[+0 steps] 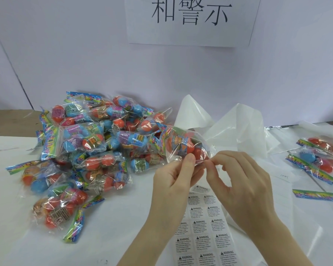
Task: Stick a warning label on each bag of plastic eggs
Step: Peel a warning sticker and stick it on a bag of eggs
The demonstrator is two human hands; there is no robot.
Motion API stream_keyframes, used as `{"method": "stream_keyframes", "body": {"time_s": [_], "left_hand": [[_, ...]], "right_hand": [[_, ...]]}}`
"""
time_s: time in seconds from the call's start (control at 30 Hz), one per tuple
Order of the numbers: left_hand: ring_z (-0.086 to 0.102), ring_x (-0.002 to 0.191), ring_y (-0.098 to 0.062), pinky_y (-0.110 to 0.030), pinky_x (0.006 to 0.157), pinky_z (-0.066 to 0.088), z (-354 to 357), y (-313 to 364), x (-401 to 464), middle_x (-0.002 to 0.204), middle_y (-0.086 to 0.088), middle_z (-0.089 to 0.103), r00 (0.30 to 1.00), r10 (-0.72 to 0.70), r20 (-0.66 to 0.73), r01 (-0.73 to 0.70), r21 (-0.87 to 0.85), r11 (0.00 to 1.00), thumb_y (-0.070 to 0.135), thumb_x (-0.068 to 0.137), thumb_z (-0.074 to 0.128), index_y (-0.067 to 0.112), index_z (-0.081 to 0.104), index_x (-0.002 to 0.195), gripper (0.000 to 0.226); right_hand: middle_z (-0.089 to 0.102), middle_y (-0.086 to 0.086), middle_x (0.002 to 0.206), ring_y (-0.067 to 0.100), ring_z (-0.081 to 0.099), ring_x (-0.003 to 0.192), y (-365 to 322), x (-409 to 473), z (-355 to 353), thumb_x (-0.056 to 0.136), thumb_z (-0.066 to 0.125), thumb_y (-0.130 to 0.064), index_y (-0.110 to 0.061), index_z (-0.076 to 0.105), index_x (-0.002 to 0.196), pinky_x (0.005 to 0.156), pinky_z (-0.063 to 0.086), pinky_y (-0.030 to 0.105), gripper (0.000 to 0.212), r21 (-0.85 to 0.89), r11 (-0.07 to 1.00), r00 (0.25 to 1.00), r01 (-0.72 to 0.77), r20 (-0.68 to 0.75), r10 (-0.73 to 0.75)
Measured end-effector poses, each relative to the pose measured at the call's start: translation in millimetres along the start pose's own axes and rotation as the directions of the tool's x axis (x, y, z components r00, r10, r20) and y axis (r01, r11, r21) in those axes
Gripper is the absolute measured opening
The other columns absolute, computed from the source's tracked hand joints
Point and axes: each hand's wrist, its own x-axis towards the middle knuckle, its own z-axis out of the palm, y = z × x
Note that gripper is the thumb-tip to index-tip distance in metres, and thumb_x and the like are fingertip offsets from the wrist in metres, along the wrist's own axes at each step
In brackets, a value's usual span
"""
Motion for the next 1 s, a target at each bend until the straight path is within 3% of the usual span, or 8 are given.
{"method": "stream_keyframes", "body": {"time_s": [0.33,0.57,0.67,0.83,1.0], "left_hand": [[0.071,0.073,-0.007,-0.010,0.066,0.051,-2,-1,1,0.069,-0.002,0.073,1.000,0.015,0.023,-0.015,0.014,1.000,0.009,0.093,0.049,0.014,0.073,0.060,0.041],[0.067,0.067,-0.004,-0.012,0.066,0.052,-5,0,3,0.064,0.001,0.070,0.997,-0.072,0.017,0.073,-0.094,0.993,0.009,0.094,0.049,0.018,0.073,0.060,0.042],[0.068,0.068,-0.005,-0.012,0.064,0.052,-7,0,5,0.068,0.000,0.071,0.995,-0.102,-0.010,0.099,-0.169,0.981,0.010,0.092,0.051,0.016,0.075,0.063,0.039],[0.069,0.069,-0.005,-0.011,0.064,0.052,-6,-1,6,0.068,-0.001,0.072,0.994,-0.099,-0.034,0.092,-0.183,0.979,0.009,0.091,0.052,0.012,0.072,0.060,0.038],[0.068,0.069,-0.001,-0.009,0.065,0.051,-6,1,7,0.067,0.003,0.072,0.995,-0.095,-0.040,0.086,-0.185,0.979,0.010,0.092,0.050,0.022,0.076,0.060,0.043]], "right_hand": [[0.064,0.006,0.068,0.014,0.046,0.066,-3,0,2,0.090,0.053,-0.013,0.001,0.063,0.070,0.061,0.041,0.023,0.026,0.039,0.999,0.999,-0.033,0.009,0.033],[0.065,0.006,0.075,0.016,0.053,0.072,-2,2,-3,0.087,0.056,-0.014,0.000,0.068,0.077,0.067,0.045,0.021,0.022,0.199,0.979,0.997,-0.045,0.067,0.032],[0.066,0.007,0.079,0.016,0.054,0.075,2,2,-4,0.087,0.061,-0.017,0.001,0.071,0.084,0.072,0.046,0.021,0.020,0.177,0.983,0.998,-0.042,0.058,0.032],[0.068,0.008,0.077,0.016,0.053,0.073,9,1,-4,0.086,0.062,-0.011,0.001,0.073,0.080,0.065,0.046,0.026,0.018,0.153,0.988,0.999,-0.012,0.054,0.004],[0.068,0.009,0.079,0.017,0.054,0.074,9,1,-3,0.087,0.058,-0.007,0.003,0.071,0.078,0.069,0.047,0.024,0.020,0.192,0.981,0.997,-0.020,0.072,0.006]]}}
